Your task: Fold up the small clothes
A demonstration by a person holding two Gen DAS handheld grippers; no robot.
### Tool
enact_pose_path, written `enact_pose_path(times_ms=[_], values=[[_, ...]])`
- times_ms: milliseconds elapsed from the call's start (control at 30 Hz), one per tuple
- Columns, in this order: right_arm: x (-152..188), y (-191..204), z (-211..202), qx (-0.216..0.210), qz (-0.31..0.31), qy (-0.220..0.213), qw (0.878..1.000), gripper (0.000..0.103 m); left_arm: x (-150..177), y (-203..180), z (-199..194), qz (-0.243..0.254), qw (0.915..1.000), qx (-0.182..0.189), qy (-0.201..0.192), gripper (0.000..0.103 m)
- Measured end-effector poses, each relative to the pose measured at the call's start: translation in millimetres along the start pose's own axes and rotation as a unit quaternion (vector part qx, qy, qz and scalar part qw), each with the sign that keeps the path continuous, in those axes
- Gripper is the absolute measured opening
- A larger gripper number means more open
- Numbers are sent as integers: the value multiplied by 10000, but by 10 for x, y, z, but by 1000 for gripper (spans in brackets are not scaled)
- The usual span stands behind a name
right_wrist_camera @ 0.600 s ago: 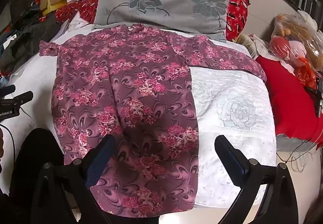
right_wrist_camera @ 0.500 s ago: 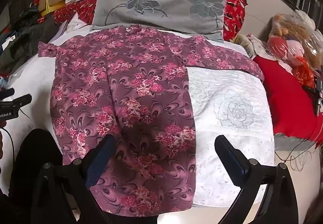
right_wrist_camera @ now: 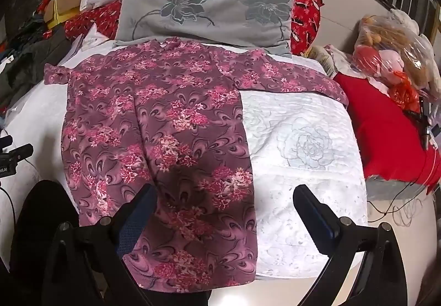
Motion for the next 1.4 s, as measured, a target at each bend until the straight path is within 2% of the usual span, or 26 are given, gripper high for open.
enact_pose_path(times_ms=[633, 1400], values=[[1, -24, -51, 140, -81, -195, 9997, 100, -3, -45, -60, 57, 9999, 98, -37, 103], [-2, -94, -72, 59, -10, -240, 9997, 100, -35, -106, -51, 131, 9998, 132, 21, 103]])
Point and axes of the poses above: each gripper's, at about its wrist camera, not at the fingertips, and z roughly the way its jaws point, y to its left, x to its underside, the point moved 2 cm from there along z, roughly the way its jaws point, and after that the axes turned 1 degree about -x, right-handed, at the moved point
